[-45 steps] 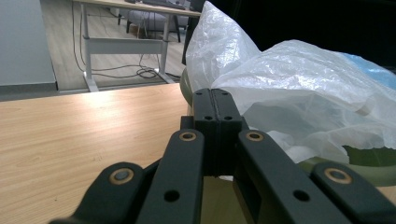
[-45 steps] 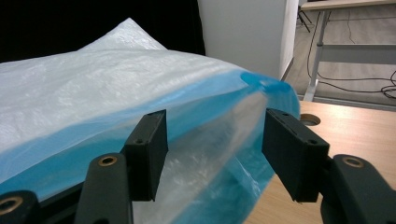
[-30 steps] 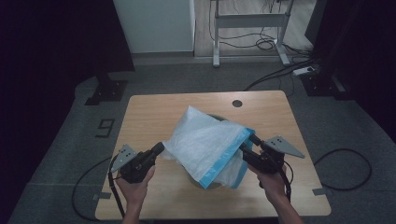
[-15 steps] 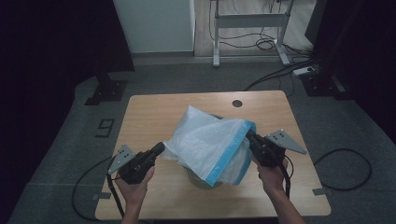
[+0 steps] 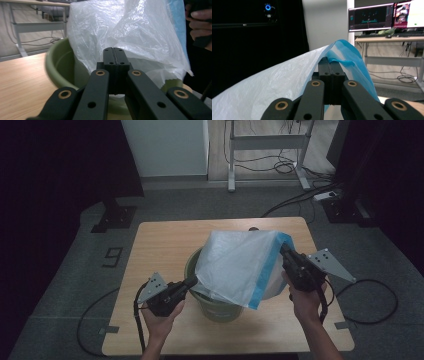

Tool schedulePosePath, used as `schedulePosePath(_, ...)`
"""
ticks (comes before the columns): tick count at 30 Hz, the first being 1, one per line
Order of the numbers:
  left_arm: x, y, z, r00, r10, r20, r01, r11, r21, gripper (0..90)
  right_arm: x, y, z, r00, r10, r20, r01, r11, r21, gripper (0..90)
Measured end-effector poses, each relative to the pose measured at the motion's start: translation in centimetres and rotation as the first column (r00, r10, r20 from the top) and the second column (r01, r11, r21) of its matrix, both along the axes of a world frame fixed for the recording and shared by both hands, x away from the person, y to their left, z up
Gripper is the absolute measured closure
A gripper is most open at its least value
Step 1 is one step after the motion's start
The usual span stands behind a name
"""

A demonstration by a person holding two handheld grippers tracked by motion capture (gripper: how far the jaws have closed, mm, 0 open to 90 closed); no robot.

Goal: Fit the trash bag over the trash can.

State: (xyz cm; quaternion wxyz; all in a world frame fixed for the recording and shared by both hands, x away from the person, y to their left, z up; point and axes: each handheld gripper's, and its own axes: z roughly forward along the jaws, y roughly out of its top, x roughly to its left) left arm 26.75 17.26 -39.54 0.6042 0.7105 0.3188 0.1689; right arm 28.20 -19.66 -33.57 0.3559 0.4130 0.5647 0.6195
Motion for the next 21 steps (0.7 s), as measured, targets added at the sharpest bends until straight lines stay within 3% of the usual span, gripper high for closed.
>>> schedulePosePath(3, -0.2, -0.1, 0.0, 0.9998, -0.018, 0.002, 0.018, 0.9998, -0.005, 88.0, -0.2, -0.3, 0.2, 0.9999, -0.008, 0.012, 0.008, 1.000, 0.002, 89.2)
schedulePosePath(7, -0.7, 0.2, 0.3, 1.0000, -0.005, 0.007, 0.005, 0.9999, -0.011, 62.7, -0.2, -0.3, 0.0, 1.0000, -0.001, 0.004, 0.001, 1.000, -0.006, 89.2)
schedulePosePath(10, -1.3, 1.1, 0.9, 0.9997, 0.013, 0.021, -0.012, 0.9982, -0.060, 51.9, -0.1, -0.1, -0.3, 1.0000, 0.006, -0.003, -0.006, 1.000, -0.009, 89.2)
schedulePosePath(12, -1.4, 1.6, 1.5, 0.9997, 0.013, 0.023, -0.011, 0.9973, -0.072, 48.9, 0.0, 0.2, -0.5, 0.9999, 0.015, -0.007, -0.015, 1.000, -0.009, 89.2)
schedulePosePath(15, -1.5, 1.9, 2.4, 0.9993, 0.007, 0.036, -0.005, 0.9983, -0.058, 45.3, 0.1, 0.8, -0.5, 0.9997, 0.025, -0.006, -0.026, 0.999, -0.019, 89.2)
schedulePosePath(21, -2.0, 2.3, 3.1, 0.9988, -0.018, 0.045, 0.020, 0.9983, -0.054, 38.9, 0.2, 0.3, -0.1, 1.0000, 0.002, -0.003, -0.002, 1.000, -0.019, 89.2)
